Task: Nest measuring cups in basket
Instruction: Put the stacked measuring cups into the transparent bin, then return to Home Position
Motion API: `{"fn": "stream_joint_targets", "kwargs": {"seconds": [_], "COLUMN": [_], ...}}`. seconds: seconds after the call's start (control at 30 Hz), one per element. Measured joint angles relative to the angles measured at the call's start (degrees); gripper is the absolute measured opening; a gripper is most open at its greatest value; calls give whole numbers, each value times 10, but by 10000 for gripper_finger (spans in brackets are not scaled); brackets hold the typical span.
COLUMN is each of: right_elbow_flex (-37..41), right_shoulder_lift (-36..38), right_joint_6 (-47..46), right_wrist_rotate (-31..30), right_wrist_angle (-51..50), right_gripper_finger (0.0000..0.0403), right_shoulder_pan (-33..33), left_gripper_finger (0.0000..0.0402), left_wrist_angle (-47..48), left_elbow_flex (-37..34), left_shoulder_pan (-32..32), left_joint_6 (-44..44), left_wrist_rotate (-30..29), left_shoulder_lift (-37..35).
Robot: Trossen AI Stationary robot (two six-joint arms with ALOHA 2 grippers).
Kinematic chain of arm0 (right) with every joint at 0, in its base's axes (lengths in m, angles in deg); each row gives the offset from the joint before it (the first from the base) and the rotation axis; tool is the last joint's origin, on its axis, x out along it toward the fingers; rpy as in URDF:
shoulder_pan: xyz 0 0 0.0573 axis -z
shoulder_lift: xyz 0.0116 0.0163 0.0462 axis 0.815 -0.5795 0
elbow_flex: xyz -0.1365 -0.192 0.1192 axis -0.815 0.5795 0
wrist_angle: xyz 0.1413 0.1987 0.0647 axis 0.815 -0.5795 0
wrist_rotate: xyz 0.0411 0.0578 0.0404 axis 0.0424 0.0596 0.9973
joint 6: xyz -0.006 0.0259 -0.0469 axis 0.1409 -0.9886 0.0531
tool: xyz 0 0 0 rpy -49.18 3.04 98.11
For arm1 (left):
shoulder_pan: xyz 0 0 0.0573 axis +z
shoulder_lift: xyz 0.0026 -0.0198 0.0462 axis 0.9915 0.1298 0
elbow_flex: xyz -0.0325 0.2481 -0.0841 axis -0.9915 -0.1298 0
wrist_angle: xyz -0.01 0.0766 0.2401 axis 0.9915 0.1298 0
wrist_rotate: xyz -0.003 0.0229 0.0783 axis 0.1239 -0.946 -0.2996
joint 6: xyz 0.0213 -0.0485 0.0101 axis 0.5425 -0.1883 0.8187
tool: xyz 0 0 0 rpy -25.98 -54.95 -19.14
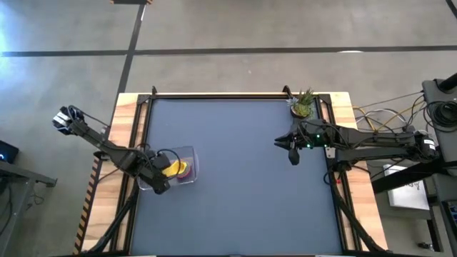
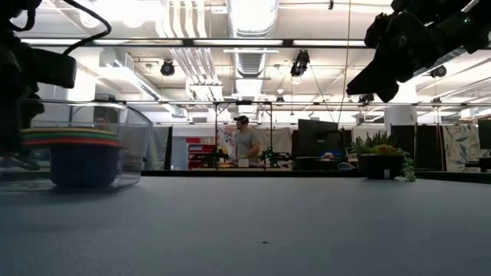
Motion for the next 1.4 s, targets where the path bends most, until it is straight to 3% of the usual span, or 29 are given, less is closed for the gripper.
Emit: {"fn": "stream_joint_targets", "kwargs": {"seconds": [0.3, 0.53, 0.7, 0.9, 1.2, 1.4], "right_elbow_flex": [0, 0, 7, 38, 58, 84], "right_shoulder_lift": [0, 0, 4, 19, 117, 192], "right_joint_6": [1, 3, 21, 61, 127, 161], "right_wrist_rotate": [0, 0, 22, 78, 80, 81], "right_wrist_angle": [0, 7, 45, 135, 162, 170], "right_gripper_finger": [68, 68, 68, 68, 68, 68], "right_shoulder_pan": [0, 0, 0, 0, 0, 0], "left_gripper_finger": [242, 232, 230, 180, 15, 8], "left_wrist_angle": [47, 75, -8, -144, -311, -434], "left_elbow_flex": [80, 188, 217, 182, 45, -63], "left_shoulder_pan": [0, -1, -1, 0, 24, 35], "left_joint_6": [7, 86, 207, 355, 469, 541], "left_wrist_rotate": [2, -121, -186, -235, -253, -253], "left_shoulder_lift": [-10, -12, -27, -77, -251, -380]}}
